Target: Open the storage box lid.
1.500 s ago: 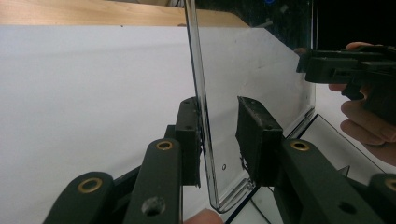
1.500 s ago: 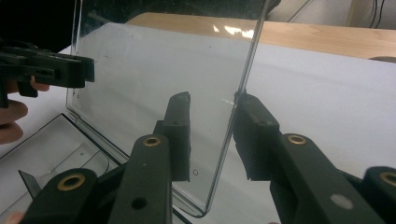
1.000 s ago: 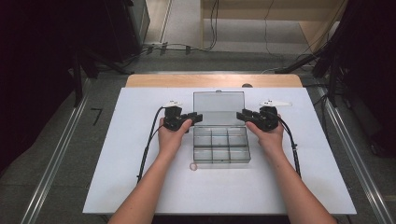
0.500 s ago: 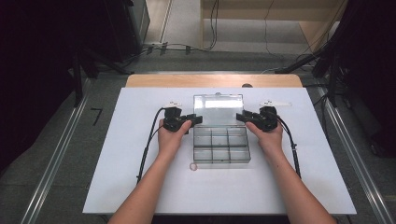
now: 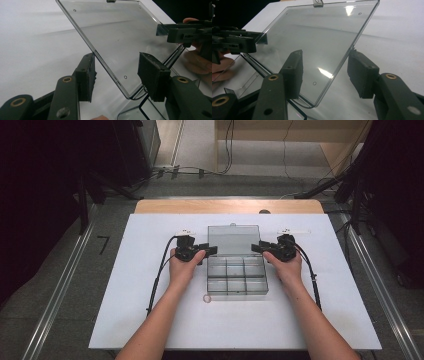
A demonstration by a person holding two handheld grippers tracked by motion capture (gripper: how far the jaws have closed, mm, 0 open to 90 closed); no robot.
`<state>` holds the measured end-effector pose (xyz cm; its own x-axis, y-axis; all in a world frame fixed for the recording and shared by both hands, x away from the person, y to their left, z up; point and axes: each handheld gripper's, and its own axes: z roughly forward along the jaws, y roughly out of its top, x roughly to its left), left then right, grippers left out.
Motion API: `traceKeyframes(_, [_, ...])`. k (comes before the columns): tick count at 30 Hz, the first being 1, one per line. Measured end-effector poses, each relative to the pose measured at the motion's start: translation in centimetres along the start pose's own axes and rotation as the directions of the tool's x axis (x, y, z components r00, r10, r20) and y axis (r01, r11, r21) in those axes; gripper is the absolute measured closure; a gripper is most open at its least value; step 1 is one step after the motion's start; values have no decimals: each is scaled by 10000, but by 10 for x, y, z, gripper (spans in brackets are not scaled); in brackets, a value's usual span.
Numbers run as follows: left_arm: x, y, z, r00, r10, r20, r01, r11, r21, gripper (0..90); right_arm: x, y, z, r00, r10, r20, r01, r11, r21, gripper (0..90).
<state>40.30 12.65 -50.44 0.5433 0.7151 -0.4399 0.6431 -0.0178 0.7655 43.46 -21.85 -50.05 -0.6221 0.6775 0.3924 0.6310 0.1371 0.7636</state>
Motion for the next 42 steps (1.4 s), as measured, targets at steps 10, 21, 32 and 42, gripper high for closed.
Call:
traceKeyframes(10, [1,-2,0,9999,-61,-116,62,9999,115,390,2,-1,1,9996,-112,264,102,9992,381,401])
traceKeyframes(21, [-9,-5,-14,9971,749,-115,-748,9972,60,106,3,-1,-12,9984,-547,145,547,9985,25,235])
traceKeyframes(32, [-26,-9,-31,9871,1565,334,-1559,9876,-204,12,18,-9,-45,9889,-1374,572,1394,9898,-310,83])
traceKeyframes(42, [-45,-12,-44,9721,2217,770,-2202,9751,-274,0,31,-20,-66,9713,-2111,1094,2159,9758,-339,0])
